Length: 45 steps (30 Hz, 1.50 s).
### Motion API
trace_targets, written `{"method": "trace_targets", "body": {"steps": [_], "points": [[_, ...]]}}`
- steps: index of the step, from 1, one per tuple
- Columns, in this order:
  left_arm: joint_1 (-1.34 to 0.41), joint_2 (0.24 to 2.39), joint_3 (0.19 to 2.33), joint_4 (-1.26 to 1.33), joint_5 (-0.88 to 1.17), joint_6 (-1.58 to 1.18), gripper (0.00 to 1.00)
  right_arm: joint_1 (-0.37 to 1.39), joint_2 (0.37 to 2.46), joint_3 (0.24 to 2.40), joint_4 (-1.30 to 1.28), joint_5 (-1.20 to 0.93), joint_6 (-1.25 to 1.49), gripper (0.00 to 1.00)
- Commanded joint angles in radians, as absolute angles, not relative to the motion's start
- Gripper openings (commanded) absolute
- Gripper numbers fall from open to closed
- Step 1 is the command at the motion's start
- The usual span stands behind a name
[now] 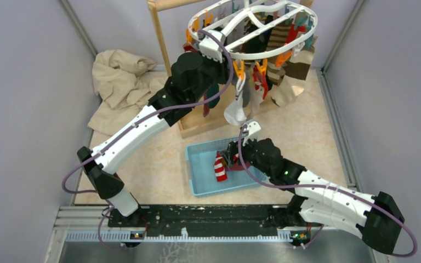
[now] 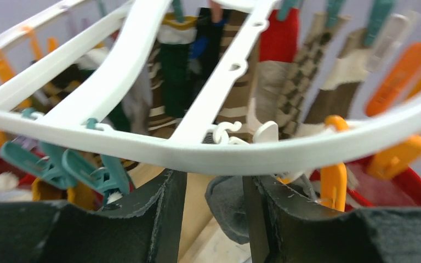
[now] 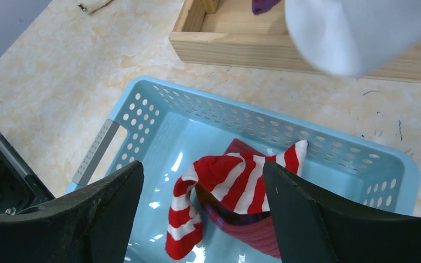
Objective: Remove the socks clipped to the hanger
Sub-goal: Adjust the hanger on the clothesline, then remove the sock from the hanger.
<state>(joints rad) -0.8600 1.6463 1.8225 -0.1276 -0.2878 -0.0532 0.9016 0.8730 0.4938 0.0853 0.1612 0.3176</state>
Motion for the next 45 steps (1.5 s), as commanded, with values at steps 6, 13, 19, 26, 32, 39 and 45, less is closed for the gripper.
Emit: {"method": "trace_targets", "body": {"steps": [6,13,19,26,32,39,45], "points": [[-0.976,1.723,1.950,-0.116,-0.305,-0.025,0.48,0.912,0.847,0.499,0.133,0.166,0.326,0.80],[-0.996,1.712,1.949,-0.118,-0.341,-0.019,0.49,0.911,0.836,0.503,0.126,0.170,0.322,0.80],[-1.019,1.656,1.908,-0.130,-0.367,-0.030,0.50,0.911,0.838,0.492,0.140,0.169,0.326,0.80],[-1.019,1.681,1.928,-0.141,-0.417,-0.008,0.53,0.912,0.844,0.489,0.149,0.162,0.328,0.80],[-1.018,1.754,2.023,-0.184,-0.433,-0.008,0.53,0.912,0.833,0.488,0.139,0.168,0.329,0.80],[-1.019,1.764,2.031,-0.183,-0.526,-0.008,0.53,0.910,0.811,0.480,0.130,0.176,0.328,0.80],[-1.019,1.732,1.956,-0.127,-0.556,0.023,0.52,0.911,0.807,0.477,0.135,0.174,0.328,0.81]]}}
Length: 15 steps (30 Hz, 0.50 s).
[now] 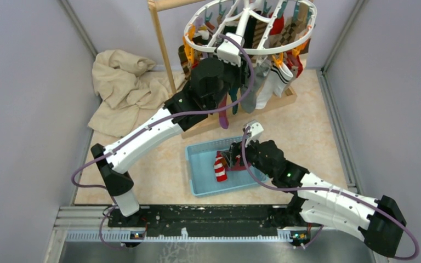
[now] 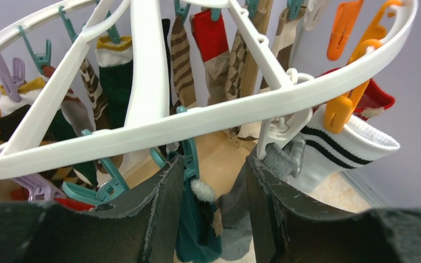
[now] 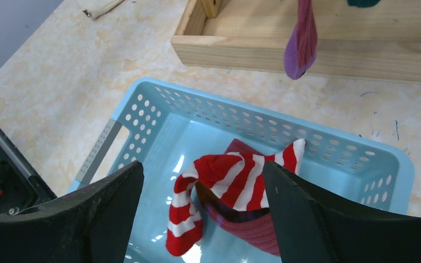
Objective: Remove the socks clipped to the hanger
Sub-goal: Remove the sock from the hanger.
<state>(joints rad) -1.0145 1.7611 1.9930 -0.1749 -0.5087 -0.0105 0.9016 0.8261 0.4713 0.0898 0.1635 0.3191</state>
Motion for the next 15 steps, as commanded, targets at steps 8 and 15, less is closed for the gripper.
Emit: {"method": "trace_targets", "body": {"steps": [8,15], "points": [[-1.017,1.742,1.912,-0.029,-0.573,0.042,0.48,0.911,0.793,0.477,0.121,0.179,0.326,0.81],[-1.015,1.737,1.889,0.049,-0.586,0.060,0.45,0.911,0.790,0.481,0.115,0.201,0.323,0.81]]}}
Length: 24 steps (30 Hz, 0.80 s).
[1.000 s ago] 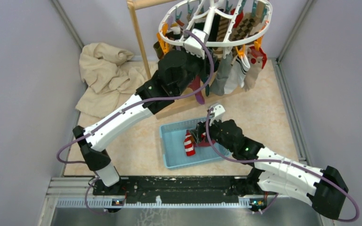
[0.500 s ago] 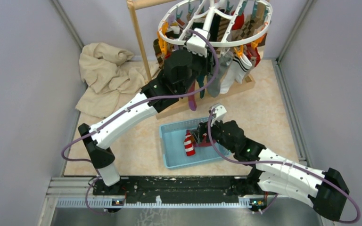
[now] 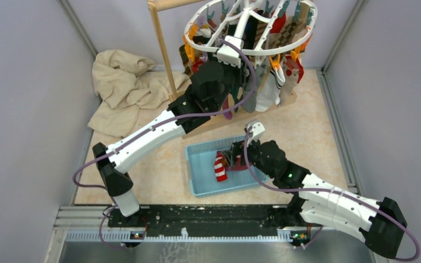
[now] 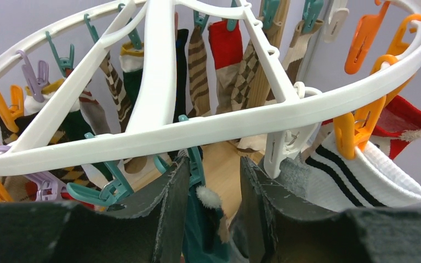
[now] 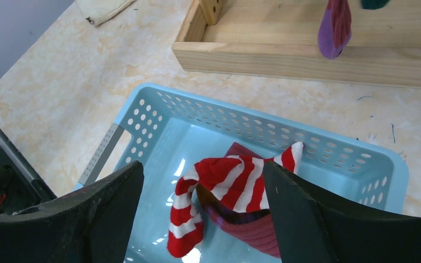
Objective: Remove the socks clipped to the hanger
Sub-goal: Remove the sock from the hanger.
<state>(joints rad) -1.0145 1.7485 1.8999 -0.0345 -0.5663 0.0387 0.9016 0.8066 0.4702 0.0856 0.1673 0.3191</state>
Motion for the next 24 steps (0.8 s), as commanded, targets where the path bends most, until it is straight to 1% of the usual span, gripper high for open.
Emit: {"method": "trace_targets", "body": {"steps": [1,8,11,14,17,24], "points": [[-1.015,1.740,1.893,0.047,-0.586,0.060,0.45,0.911,0.794,0.489,0.114,0.226,0.320,0.81],[-1.015,1.733,1.897,0.029,-0.586,0.056,0.46,0.896,0.902,0.632,0.154,0.439,0.214,0.82],[-1.015,1.723,1.898,0.014,-0.583,0.052,0.48,0.841,0.972,0.697,0.196,0.418,0.197,0.80],[-1.013,1.712,1.888,0.007,-0.581,0.051,0.49,0.776,1.035,0.751,0.240,0.388,0.192,0.76],[-1.008,1.698,1.869,0.004,-0.576,0.040,0.49,0.761,1.088,0.805,0.280,0.412,0.160,0.72],[-0.987,1.667,1.825,0.006,-0.555,0.017,0.49,0.756,1.201,0.908,0.338,0.387,0.133,0.68]]}}
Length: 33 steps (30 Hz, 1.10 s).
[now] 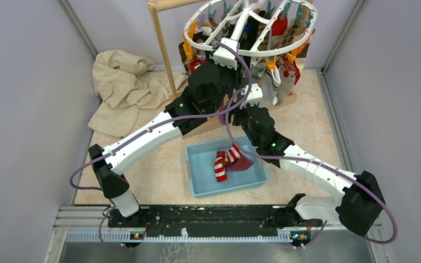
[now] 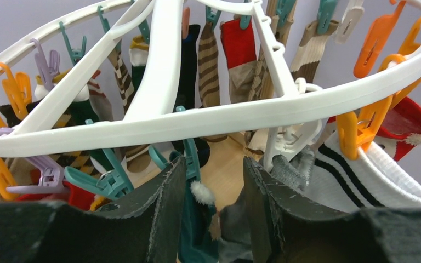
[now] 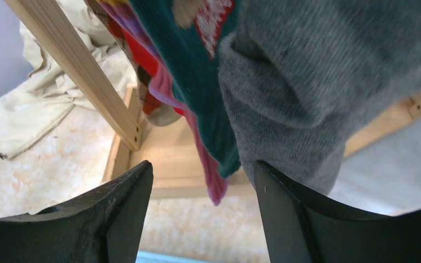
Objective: Remove the socks clipped to the hanger
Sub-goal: Remove the sock from the hanger.
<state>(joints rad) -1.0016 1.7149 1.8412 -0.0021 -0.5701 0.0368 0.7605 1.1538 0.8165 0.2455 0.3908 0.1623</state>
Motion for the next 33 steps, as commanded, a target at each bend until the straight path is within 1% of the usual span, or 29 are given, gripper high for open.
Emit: {"method": "trace_targets", "body": {"steps": [1,6,12,15,18,24,25,28,31,33], "points": [[-0.985,1.662,1.820,0.008,-0.552,0.015,0.49,0.757,1.216,0.916,0.345,0.392,0.136,0.67],[-0.974,1.648,1.806,0.008,-0.538,0.004,0.49,0.756,1.278,0.898,0.443,0.431,0.158,0.66],[-0.969,1.647,1.814,0.005,-0.518,0.004,0.49,0.756,1.325,0.809,0.650,0.512,0.142,0.70],[-0.967,1.647,1.816,0.005,-0.512,0.004,0.49,0.756,1.342,0.812,0.669,0.556,0.127,0.70],[-0.968,1.647,1.818,0.005,-0.509,0.003,0.49,0.754,1.352,0.824,0.670,0.613,0.121,0.68],[-0.968,1.647,1.825,0.005,-0.502,-0.026,0.49,0.724,1.381,0.860,0.667,0.575,0.121,0.67],[-0.968,1.648,1.825,0.005,-0.502,-0.026,0.49,0.720,1.384,0.865,0.663,0.561,0.122,0.63],[-0.967,1.648,1.827,0.004,-0.502,-0.027,0.49,0.712,1.390,0.875,0.649,0.513,0.127,0.49],[-0.967,1.647,1.828,0.005,-0.504,-0.026,0.49,0.702,1.384,0.872,0.635,0.471,0.137,0.30],[-0.967,1.646,1.827,-0.020,-0.505,-0.025,0.49,0.700,1.370,0.865,0.627,0.445,0.143,0.16]]}}
